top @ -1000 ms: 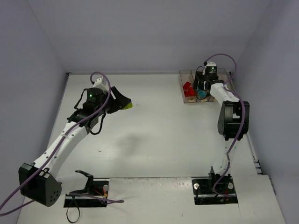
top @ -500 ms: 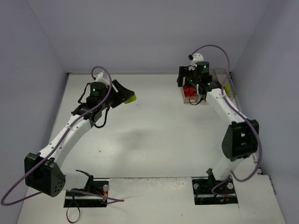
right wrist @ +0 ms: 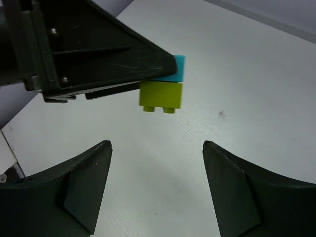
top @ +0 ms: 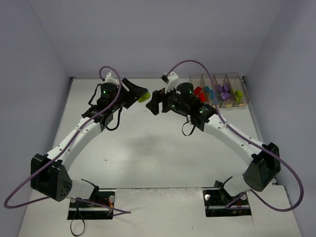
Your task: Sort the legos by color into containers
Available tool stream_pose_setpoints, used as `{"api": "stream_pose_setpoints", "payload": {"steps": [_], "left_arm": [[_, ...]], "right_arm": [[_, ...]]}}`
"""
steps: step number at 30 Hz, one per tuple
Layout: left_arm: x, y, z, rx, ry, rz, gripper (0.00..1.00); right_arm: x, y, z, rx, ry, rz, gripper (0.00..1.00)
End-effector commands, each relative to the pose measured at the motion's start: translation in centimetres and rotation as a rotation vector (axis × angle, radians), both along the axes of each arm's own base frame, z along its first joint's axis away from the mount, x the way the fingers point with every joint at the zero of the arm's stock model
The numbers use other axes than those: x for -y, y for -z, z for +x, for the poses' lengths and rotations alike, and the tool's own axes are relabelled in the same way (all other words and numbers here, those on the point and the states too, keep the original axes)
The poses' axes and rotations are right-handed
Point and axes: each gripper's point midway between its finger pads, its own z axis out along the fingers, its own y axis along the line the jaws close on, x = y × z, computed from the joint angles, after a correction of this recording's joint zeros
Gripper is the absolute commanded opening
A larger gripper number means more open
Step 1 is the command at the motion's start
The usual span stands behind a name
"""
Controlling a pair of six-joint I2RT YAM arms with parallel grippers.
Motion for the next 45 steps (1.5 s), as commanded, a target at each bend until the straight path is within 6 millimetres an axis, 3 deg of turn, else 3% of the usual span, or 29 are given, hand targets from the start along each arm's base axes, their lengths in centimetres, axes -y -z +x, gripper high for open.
{"api": "stream_pose_setpoints", "payload": {"steps": [1,11,21,36,45], "left_arm": [[0.6,-6.5,0.6,0.156,-0.012,-0.106,0.00],[1.4,-6.7,-0.6,0.158,0.011,-0.120,0.00],[1.3,-6.5,-1.2,0.156,0.019,-0.118,0.00],[1.3,-5.9,-1.3,0.139,0.018,-0.111,0.00],[1.5,-5.6,-1.3,0.130,0.026,-0.107,0.00]], "right_arm": [[-1.7,-4.2,0.2,0.109,-0.008,0.108,0.71],[-3.9,-5.3,1.2,0.154,0.007,0.115,0.66],[-3.2,-5.5,1.9,0.189,0.055,0.092,0.51],[-2.8,-6.6,2.9,0.246,0.092,0.079,0.58],[-3.7,-6.5,2.7,0.254,0.045,0.083,0.42]]}}
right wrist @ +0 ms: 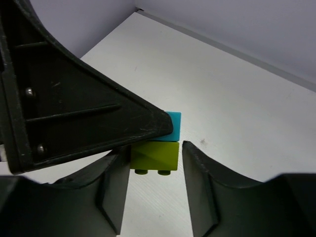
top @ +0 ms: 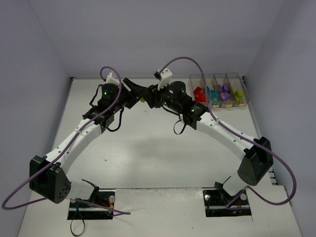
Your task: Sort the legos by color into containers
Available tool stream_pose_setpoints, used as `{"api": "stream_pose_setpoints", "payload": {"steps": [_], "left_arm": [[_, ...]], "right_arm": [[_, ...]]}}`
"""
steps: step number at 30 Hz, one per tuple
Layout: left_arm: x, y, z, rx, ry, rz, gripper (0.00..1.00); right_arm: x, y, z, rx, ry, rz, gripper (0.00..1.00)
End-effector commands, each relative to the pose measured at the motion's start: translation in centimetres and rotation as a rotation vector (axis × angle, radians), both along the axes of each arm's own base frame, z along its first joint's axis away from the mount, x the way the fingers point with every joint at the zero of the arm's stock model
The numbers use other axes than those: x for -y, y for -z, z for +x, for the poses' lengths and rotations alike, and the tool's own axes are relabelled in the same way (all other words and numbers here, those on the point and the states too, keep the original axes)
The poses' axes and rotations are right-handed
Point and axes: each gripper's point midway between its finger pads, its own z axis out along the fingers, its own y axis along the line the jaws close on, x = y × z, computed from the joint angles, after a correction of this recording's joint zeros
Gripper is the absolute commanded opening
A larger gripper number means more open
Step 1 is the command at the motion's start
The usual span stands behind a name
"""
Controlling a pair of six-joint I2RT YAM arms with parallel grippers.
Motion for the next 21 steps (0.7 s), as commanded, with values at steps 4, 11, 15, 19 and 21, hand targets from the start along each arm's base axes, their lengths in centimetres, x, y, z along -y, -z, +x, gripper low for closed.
{"api": "stream_pose_setpoints", "payload": {"steps": [4,11,15,19,21], "left_arm": [[0.1,-4.0,-0.4,0.116,0.009,-0.057,0.00],[0.1,-4.6,-0.4,0.139,0.026,-0.017,0.23],[0.4,-4.3,-0.6,0.130,0.060,0.015,0.43],[0.5,-4.0,-0.6,0.122,0.074,0.016,0.46],[0.5,-4.1,-0.6,0.129,0.076,0.014,0.55]], "right_arm": [[-1.2,-4.5,0.3,0.114,-0.033,0.088,0.29],[-0.8,-3.3,-0.1,0.094,-0.044,0.061,0.04],[-0.6,-3.1,-0.5,0.095,-0.063,0.050,0.00],[-0.5,-3.1,-0.9,0.097,-0.080,0.048,0.00],[-0.5,-2.9,-1.0,0.094,-0.087,0.045,0.00]]}}
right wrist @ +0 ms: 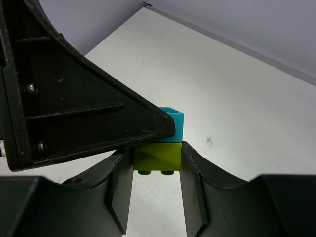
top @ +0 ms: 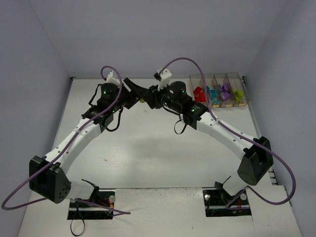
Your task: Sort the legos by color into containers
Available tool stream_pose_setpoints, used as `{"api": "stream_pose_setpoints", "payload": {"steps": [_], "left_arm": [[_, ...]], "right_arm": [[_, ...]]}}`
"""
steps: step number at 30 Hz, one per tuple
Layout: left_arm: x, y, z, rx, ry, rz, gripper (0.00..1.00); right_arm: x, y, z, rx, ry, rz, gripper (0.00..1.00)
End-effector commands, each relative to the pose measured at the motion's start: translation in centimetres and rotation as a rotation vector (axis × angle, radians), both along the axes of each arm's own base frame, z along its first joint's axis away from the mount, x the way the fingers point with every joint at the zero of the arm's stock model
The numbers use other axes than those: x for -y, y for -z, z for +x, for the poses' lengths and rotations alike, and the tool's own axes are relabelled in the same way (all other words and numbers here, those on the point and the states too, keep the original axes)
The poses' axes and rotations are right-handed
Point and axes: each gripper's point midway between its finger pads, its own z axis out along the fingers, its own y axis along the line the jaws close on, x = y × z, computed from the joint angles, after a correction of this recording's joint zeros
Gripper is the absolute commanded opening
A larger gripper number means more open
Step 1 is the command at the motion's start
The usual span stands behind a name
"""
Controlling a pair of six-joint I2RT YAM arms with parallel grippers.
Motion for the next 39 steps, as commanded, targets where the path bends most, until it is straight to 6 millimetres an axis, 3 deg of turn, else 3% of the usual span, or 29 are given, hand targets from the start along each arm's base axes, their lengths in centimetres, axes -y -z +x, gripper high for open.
{"api": "stream_pose_setpoints", "payload": {"steps": [1,8,22,28,39], "left_arm": [[0.4,-4.7,-0.3,0.128,0.044,-0.031,0.58],[0.0,-4.9,-0.2,0.147,0.033,-0.015,0.77],[-1.7,-5.2,-0.1,0.208,-0.035,0.054,0.77],[-1.2,-4.5,-0.2,0.195,-0.001,0.063,0.70],[0.0,-3.1,-0.2,0.140,0.060,0.059,0.70]], "right_arm": [[-0.1,-3.4,-0.4,0.105,-0.041,0.046,0.00],[-0.2,-3.3,-0.6,0.097,-0.051,0.048,0.00],[-0.2,-2.9,-0.8,0.085,-0.053,0.042,0.00],[-0.2,-3.1,-0.7,0.088,-0.058,0.046,0.00],[-0.3,-3.2,-0.8,0.088,-0.062,0.046,0.00]]}}
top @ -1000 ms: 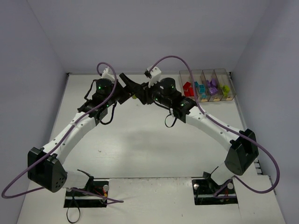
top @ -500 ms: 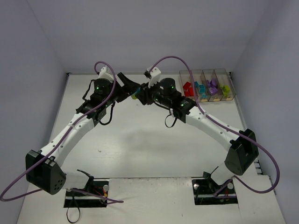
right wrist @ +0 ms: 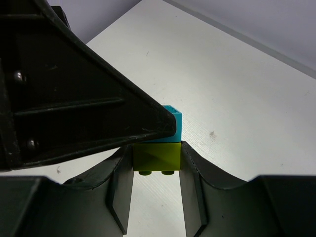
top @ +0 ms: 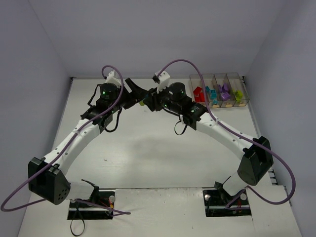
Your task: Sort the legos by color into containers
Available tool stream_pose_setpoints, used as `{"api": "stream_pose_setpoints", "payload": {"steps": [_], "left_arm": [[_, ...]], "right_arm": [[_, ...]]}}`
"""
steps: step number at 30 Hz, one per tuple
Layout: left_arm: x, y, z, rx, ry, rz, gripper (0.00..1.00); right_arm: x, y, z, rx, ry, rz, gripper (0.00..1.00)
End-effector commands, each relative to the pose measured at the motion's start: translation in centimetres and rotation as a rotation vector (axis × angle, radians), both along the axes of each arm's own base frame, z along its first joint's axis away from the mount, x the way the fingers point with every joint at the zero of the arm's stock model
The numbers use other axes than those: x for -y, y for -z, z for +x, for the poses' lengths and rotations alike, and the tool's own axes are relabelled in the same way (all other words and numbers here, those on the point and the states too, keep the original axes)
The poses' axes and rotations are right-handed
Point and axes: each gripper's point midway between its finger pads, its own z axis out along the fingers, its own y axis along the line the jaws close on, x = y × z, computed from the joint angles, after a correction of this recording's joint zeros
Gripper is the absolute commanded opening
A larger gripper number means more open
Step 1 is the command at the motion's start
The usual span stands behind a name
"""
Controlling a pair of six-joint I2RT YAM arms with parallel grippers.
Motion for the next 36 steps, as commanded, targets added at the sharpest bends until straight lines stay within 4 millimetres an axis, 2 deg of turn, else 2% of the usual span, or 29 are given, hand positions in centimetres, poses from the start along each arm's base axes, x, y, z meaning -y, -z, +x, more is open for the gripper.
{"api": "stream_pose_setpoints", "payload": {"steps": [1,6,10,18,29,30,31,35,36], "left_arm": [[0.7,-3.2,0.0,0.079,0.042,-0.038,0.70],[0.9,-2.8,0.0,0.072,0.050,-0.036,0.70],[0.6,-2.9,0.1,0.075,0.038,-0.032,0.66],[0.0,-3.6,0.3,0.106,0.014,-0.015,0.71],[-0.1,-3.7,0.4,0.118,0.016,-0.015,0.70],[-0.1,-3.8,0.4,0.121,0.018,-0.015,0.63],[-0.1,-3.8,0.4,0.120,0.016,-0.014,0.63],[-0.2,-3.7,0.3,0.116,0.013,-0.013,0.39],[-0.2,-3.7,0.2,0.115,0.015,-0.013,0.30]], "right_arm": [[-0.2,-4.3,0.0,0.095,-0.016,0.082,0.00],[-0.3,-4.2,0.1,0.093,-0.018,0.083,0.00],[-0.3,-4.1,0.1,0.092,-0.019,0.080,0.00],[-0.2,-3.7,-0.1,0.084,-0.024,0.075,0.00],[-0.4,-3.5,-0.3,0.076,-0.037,0.077,0.00],[-0.5,-3.3,-0.4,0.073,-0.041,0.075,0.00],[-0.5,-3.3,-0.4,0.073,-0.041,0.075,0.00],[-0.4,-2.9,-0.4,0.067,-0.041,0.069,0.00],[-0.3,-2.7,-0.4,0.065,-0.039,0.064,0.00]]}}
